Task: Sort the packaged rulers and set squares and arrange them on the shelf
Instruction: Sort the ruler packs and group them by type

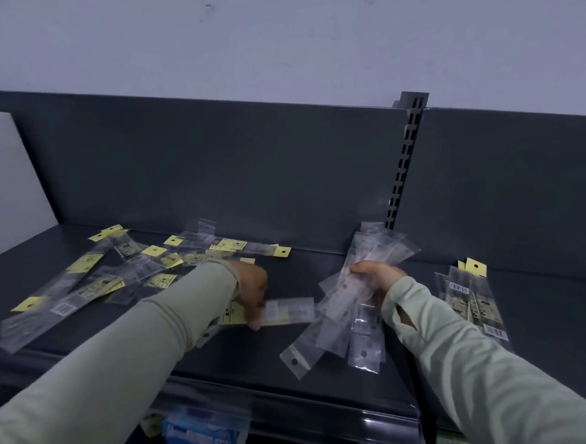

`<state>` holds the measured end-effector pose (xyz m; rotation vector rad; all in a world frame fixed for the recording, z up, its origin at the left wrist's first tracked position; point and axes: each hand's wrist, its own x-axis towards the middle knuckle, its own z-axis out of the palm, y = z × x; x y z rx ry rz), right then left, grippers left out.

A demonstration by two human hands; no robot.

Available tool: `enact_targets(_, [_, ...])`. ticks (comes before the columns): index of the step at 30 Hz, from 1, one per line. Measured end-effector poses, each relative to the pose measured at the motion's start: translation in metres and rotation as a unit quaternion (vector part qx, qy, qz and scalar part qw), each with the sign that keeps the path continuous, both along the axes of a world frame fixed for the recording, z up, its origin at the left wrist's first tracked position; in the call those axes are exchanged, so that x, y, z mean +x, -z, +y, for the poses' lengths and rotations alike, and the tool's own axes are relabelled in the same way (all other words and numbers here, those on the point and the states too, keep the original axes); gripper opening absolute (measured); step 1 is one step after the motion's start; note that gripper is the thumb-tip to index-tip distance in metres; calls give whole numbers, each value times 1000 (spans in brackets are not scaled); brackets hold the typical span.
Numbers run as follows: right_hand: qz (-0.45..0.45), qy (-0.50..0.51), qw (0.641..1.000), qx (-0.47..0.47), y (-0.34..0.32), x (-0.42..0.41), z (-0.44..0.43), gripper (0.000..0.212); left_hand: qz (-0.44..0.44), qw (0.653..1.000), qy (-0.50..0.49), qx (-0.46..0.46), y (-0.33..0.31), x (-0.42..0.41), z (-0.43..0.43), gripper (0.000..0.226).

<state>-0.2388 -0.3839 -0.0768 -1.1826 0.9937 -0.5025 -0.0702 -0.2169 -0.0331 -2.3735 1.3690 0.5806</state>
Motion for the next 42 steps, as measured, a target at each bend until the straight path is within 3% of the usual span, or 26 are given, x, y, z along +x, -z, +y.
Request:
enact_targets(3, [-6,-4,1000,-8,0,5,2,73,45,989,-38,-137,12,3,-2,26])
enact_targets(5, [-9,-3,1000,-10,0,7,2,87,56,966,-70,-242,24,1,-5,23])
enact_targets(7, [-12,-12,1000,-7,-3,8,5,79,113,938,-94,-315,34,-2,-10,26])
enact_targets(10, [4,-34,999,-11,-6,9,12,50,230,888,-117,-380,26,0,-4,33])
enact_targets(12, [19,-43,999,-17,-6,13,16,37,215,878,-125,-409,13,9,9,28])
enact_targets(14, [28,-60,997,-26,-8,18,22,19,132,903,-122,-390,2,22,27,24])
enact_targets(17, [53,-84,995,-33,-9,30,34,17,55,950,-125,-282,-3,38,57,26])
enact_targets(21, [65,-113,991,-30,-5,49,48,34,26,980,-148,-128,13,56,88,77])
enact_targets(24, [59,-120,991,-27,-4,58,54,39,51,971,-170,-162,22,70,101,92])
enact_targets(28, [48,-112,992,-32,-3,73,58,31,-13,974,-115,-196,32,73,97,75])
enact_targets(30, [45,-104,993,-38,-1,82,59,34,61,966,-85,-235,32,69,89,60])
enact_targets(32, [44,-90,994,-43,2,90,59,41,151,937,-88,-303,27,71,85,52])
enact_targets(35, [45,-74,995,-45,5,98,60,48,93,912,-111,-382,22,90,88,47])
enact_targets(38, [47,-67,996,-29,8,103,61,46,-37,960,-68,-268,22,105,94,39])
enact_targets(40, [43,-58,997,-22,10,106,61,41,-57,980,-22,-190,23,103,93,40])
enact_targets(42, [41,-45,998,-19,9,108,63,38,-52,984,24,-169,27,103,89,44])
